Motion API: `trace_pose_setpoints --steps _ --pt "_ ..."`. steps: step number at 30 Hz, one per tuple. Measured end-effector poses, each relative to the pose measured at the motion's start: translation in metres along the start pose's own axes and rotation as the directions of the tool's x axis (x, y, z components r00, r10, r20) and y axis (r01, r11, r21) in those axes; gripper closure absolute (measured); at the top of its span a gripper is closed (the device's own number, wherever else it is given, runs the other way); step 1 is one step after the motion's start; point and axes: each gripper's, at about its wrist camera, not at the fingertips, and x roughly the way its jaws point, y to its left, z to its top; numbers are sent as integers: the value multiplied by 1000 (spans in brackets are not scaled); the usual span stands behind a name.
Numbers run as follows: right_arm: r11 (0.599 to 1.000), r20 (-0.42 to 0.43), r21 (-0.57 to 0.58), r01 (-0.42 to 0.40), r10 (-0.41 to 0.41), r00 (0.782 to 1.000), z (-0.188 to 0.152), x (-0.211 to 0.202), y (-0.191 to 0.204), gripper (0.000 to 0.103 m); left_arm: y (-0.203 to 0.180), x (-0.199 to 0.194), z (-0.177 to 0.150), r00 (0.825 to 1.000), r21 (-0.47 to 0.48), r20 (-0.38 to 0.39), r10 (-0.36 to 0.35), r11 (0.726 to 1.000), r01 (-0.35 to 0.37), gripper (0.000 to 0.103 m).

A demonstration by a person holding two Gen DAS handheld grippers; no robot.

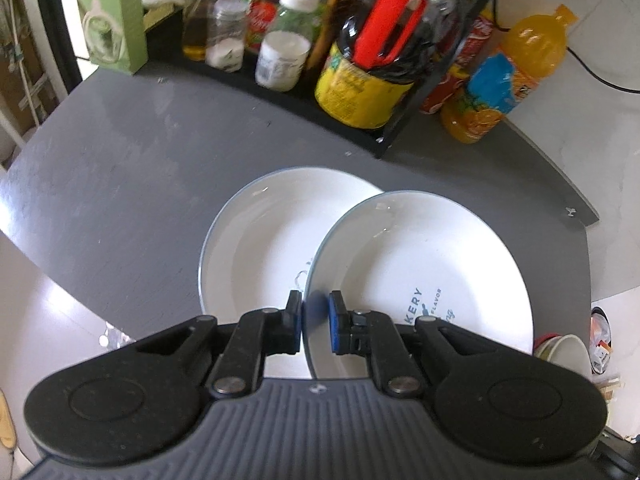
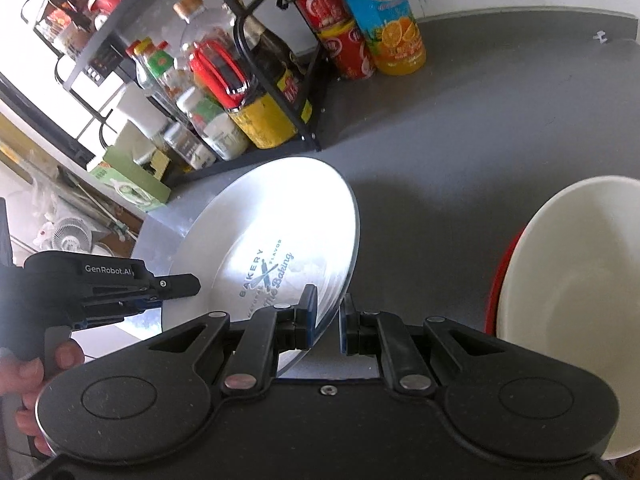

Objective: Organize plates and bowls

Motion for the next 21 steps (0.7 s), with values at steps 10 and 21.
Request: trace_pose_setpoints --steps 10,21 --pt "1000 -57 11 20 -19 998 -7 22 -6 92 10 26 -3 998 4 -56 36 999 -36 91" --pt "999 -75 -11 37 -38 996 0 34 2 92 12 47 2 993 20 -96 74 997 -73 89"
